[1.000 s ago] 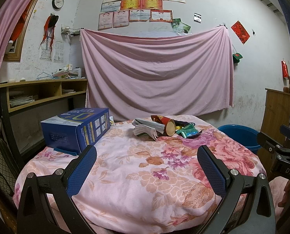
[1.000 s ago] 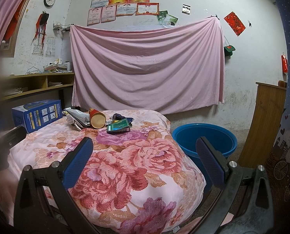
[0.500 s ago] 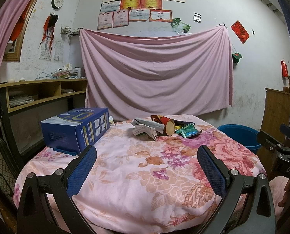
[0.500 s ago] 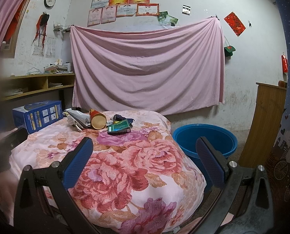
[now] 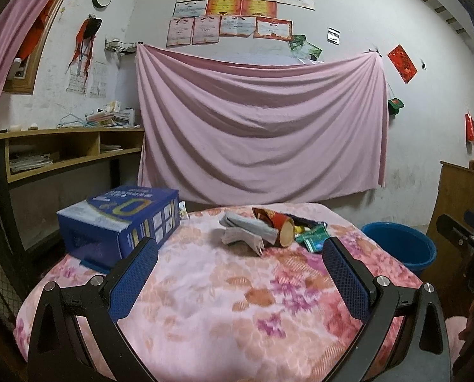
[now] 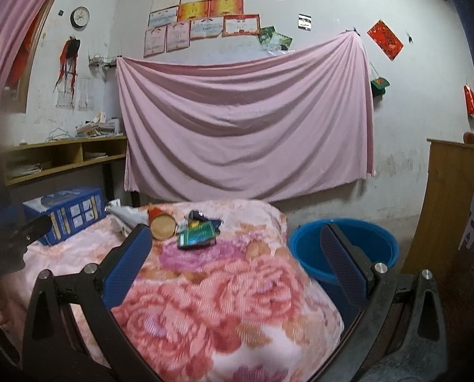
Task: Collect trash
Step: 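Grasp the grey face mask with the left gripper while the right gripper grasps the blue wrapper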
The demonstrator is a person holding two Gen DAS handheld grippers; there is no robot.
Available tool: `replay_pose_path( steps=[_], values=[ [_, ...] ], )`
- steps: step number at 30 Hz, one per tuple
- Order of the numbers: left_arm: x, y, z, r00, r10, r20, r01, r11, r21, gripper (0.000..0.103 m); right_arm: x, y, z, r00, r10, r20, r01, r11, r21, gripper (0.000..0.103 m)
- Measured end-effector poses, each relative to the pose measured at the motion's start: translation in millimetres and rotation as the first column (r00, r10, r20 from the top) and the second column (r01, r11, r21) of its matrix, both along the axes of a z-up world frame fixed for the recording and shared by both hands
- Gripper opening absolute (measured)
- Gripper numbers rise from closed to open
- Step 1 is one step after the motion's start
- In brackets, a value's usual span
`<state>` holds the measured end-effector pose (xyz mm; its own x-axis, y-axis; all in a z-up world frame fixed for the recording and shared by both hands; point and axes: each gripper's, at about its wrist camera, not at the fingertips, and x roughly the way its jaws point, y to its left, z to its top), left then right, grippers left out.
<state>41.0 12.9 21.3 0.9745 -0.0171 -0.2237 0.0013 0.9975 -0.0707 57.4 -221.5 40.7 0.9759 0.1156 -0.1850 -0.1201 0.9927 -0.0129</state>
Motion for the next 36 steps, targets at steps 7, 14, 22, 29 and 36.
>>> replay_pose_path(
  steps=[7, 14, 22, 29, 36],
  values=[
    [23.0, 7.4, 18.9, 0.999, 0.006, 0.054, -0.006, 1.000, -0.012, 0.101, 28.8, 4.7, 22.6, 0.996, 0.009, 0.084, -0.006, 0.999, -0.037, 0.103],
    [50.7, 16.2, 36.4, 0.993, 0.021, 0.114, -0.019, 1.000, -0.017, 0.101, 72.9, 10.3, 36.9, 0.991, 0.018, 0.133, -0.013, 0.999, -0.043, 0.103],
    [102.3, 20.6, 35.0, 0.994, 0.020, 0.106, -0.021, 1.000, 0.016, 0.101, 138.3, 28.6, 42.6, 0.991, 0.082, 0.110, -0.076, 0.995, -0.062, 0.103],
    [143.2, 29.1, 21.8, 1.000, 0.008, 0.025, -0.008, 1.000, 0.003, 0.101, 191.5, 43.3, 24.9, 0.992, 0.126, 0.009, -0.125, 0.990, -0.057, 0.103],
    [180.5, 36.9, -2.3, 0.987, -0.038, -0.154, 0.027, 0.997, -0.074, 0.100, 243.6, 61.2, -5.3, 0.947, 0.190, -0.260, -0.217, 0.973, -0.082, 0.103]
  ],
)
